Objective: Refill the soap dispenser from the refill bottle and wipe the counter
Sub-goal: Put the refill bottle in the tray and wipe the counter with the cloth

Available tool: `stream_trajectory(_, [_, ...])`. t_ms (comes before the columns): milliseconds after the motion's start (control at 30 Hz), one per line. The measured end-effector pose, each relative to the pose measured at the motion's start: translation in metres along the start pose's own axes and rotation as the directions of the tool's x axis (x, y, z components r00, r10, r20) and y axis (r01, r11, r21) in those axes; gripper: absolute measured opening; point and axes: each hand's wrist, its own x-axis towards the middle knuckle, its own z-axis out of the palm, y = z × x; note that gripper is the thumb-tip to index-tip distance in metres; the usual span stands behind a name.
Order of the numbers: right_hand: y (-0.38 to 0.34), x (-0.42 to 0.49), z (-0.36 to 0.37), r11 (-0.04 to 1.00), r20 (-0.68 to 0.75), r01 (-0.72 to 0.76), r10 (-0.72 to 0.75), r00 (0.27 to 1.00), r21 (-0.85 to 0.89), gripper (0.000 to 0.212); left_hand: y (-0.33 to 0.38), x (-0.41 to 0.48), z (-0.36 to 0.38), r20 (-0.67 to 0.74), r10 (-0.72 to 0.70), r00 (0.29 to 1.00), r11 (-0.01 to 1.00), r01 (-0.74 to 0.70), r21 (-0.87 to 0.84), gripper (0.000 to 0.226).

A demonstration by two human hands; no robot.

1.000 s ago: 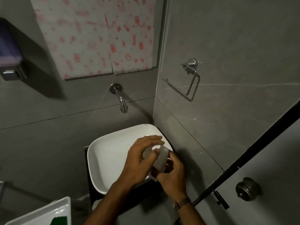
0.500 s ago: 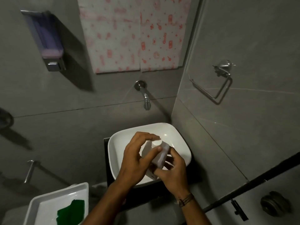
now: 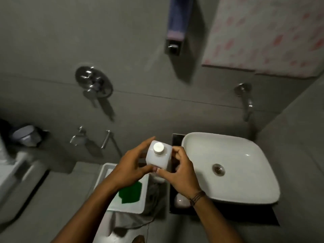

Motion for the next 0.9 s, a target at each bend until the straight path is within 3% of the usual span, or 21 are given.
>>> stream_trajectory(200, [0.043,0.023,0.141,0.988,0.133,-0.153,0.154,0.979,-0.021,0.073,-0.122,-0.039,-0.057,-0.170,-0.213,0.962,0.977,0.212,-0.029,0.079])
stream_trajectory(467, [0.134,0.033,0.284,0.894,0.235,-0.449,0.434,0.870,0.010,0.064,-0.262,-0.069,-0.088,-0.203,-0.396,0.896,0.918,0.391,-0.066,0.084])
stream_trajectory(633, [0.166,0.041,0.339,0.897,0.238,-0.425,0.442,0.865,-0.120,0.062,-0.322,-0.075,-0.098,-0.224,-0.471,0.853,0.881,0.469,-0.062,0.081])
stream_trajectory(900, [0.208,0.037,0.373,0.917,0.240,-0.359,0.392,0.888,-0.171,0.032,-0.358,-0.086,-0.096,-0.219,-0.528,0.820,0.843,0.538,-0.018,0.072])
